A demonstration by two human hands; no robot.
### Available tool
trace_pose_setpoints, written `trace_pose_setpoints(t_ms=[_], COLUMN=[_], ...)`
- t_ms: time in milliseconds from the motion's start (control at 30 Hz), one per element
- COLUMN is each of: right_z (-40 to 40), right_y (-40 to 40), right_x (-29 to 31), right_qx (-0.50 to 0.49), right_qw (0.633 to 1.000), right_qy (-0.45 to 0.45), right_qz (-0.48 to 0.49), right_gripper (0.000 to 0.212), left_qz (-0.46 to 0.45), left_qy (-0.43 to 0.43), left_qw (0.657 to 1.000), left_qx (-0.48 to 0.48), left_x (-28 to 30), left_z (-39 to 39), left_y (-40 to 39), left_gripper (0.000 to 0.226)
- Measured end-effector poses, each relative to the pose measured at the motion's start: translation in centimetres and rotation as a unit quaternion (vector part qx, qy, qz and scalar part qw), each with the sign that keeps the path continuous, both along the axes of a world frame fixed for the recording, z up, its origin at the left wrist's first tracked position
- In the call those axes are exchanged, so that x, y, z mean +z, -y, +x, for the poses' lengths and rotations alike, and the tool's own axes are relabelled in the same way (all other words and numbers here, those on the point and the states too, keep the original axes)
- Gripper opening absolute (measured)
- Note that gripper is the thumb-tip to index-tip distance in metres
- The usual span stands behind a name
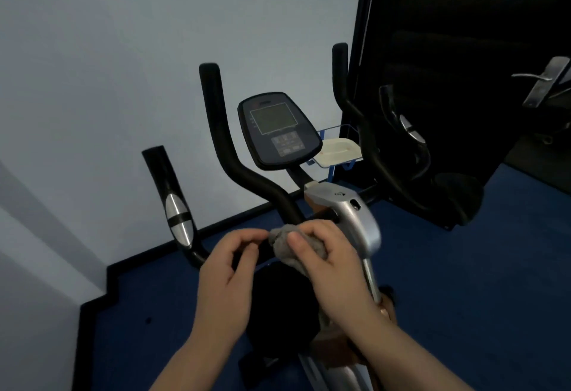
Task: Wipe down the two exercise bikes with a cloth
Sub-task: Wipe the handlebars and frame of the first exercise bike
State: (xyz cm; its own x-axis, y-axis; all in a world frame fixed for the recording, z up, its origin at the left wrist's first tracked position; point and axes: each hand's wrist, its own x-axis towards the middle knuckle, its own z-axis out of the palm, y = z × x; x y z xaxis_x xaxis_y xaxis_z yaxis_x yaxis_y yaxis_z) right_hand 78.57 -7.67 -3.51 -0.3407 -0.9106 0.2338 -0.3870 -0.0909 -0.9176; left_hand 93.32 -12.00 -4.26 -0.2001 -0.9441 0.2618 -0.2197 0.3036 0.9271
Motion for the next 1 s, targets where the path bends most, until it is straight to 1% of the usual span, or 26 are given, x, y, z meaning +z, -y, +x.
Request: trace_pose_setpoints(t_ms=[67, 133, 200, 333, 367, 400, 467, 533, 567, 700, 800, 900, 1000], right_z=[0.7, 0.4, 0.1, 1.3, 1.8, 2.1, 2.4, 2.6, 2.4, 3.3, 4.4, 5.1, 4.2], right_y=[-0.9, -1.8, -2.2, -0.6, -0.4, -0.6, -1.8, -3.4, -3.7, -2.3, -2.8, -4.8, -3.9], right_x=[-0.8, -0.9, -0.7, 0.1, 0.1, -0.3, -1.4, -2.3, -2.5, -1.5, -2.1, -3.5, -2.3], right_qx=[-0.004, -0.009, -0.020, -0.071, -0.089, -0.104, -0.131, -0.167, -0.183, -0.223, -0.257, -0.265, -0.259], right_qw=[0.999, 0.999, 0.997, 0.978, 0.977, 0.981, 0.990, 0.985, 0.982, 0.974, 0.960, 0.949, 0.953], right_qy=[-0.045, -0.051, -0.069, -0.190, -0.190, -0.161, -0.053, 0.029, 0.043, 0.049, 0.102, 0.164, 0.154], right_qz=[0.011, 0.010, 0.019, 0.046, 0.042, 0.031, 0.003, -0.024, -0.029, 0.002, -0.029, -0.041, -0.032], right_gripper=[0.014, 0.017, 0.020, 0.024, 0.025, 0.025, 0.024, 0.026, 0.025, 0.021, 0.020, 0.022, 0.023], left_qz=[-0.009, -0.026, -0.022, 0.041, 0.058, 0.069, 0.101, 0.132, 0.138, 0.132, 0.133, 0.146, 0.141], left_qy=[0.012, 0.033, 0.041, 0.020, 0.026, 0.037, 0.059, 0.071, 0.069, 0.051, 0.043, 0.021, 0.017], left_qw=[1.000, 0.999, 0.999, 0.999, 0.998, 0.997, 0.992, 0.987, 0.986, 0.988, 0.989, 0.988, 0.989], left_qx=[0.001, -0.001, 0.000, -0.002, -0.006, -0.015, -0.045, -0.063, -0.063, -0.063, -0.053, -0.044, -0.044], left_x=[0.0, -0.1, -0.4, -0.4, -0.3, -0.3, -0.5, -0.8, -1.0, -1.1, -1.4, -1.6, -1.8], left_z=[0.2, 0.4, 0.5, 0.4, 0.5, 0.7, 0.9, 1.3, 1.1, 1.3, 1.1, 0.8, 0.7], left_y=[-0.5, -1.0, -1.6, -2.0, -2.1, -2.0, -1.9, -2.0, -2.0, -2.3, -2.6, -2.7, -2.5], left_gripper=[0.027, 0.027, 0.027, 0.025, 0.025, 0.025, 0.028, 0.032, 0.033, 0.034, 0.037, 0.035, 0.037])
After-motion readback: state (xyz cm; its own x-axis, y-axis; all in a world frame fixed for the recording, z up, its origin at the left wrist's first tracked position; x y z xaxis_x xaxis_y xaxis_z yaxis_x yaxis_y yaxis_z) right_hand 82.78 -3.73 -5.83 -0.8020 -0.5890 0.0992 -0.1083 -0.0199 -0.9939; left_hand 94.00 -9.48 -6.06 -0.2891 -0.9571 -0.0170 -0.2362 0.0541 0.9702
